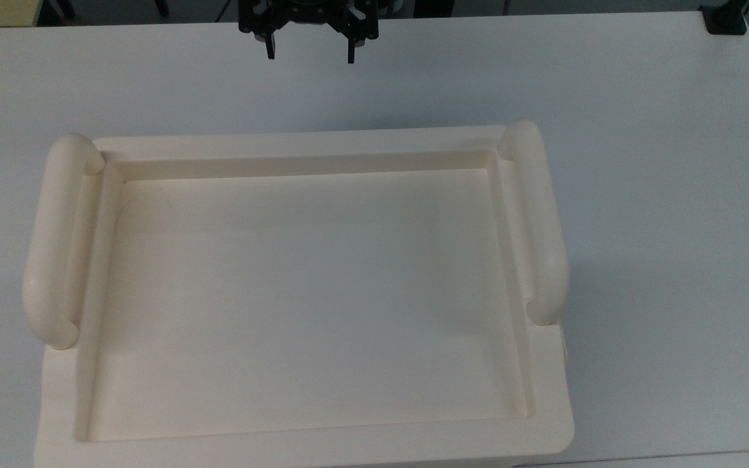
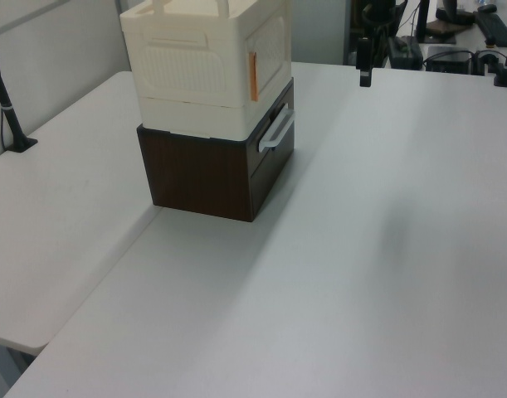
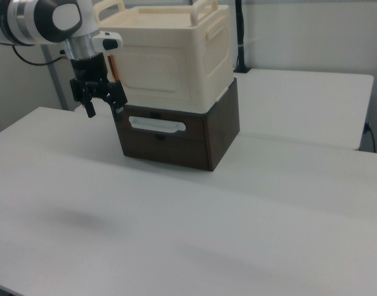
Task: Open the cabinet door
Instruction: 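Move the gripper toward the edge of the cream cabinet door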
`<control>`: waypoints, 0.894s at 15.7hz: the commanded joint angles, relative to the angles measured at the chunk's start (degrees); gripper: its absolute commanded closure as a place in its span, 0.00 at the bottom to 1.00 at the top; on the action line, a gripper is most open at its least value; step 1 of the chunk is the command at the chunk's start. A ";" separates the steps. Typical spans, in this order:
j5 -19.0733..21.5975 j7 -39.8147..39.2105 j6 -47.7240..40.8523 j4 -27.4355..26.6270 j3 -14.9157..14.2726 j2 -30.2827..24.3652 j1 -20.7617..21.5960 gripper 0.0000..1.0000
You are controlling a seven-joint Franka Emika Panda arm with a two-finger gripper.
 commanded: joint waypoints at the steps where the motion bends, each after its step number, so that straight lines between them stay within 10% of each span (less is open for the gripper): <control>1: 0.82 0.27 1.67 -1.27 -0.26 -0.82 -0.20 0.00; 14: 0.82 0.09 17.99 7.69 0.36 5.41 2.43 0.00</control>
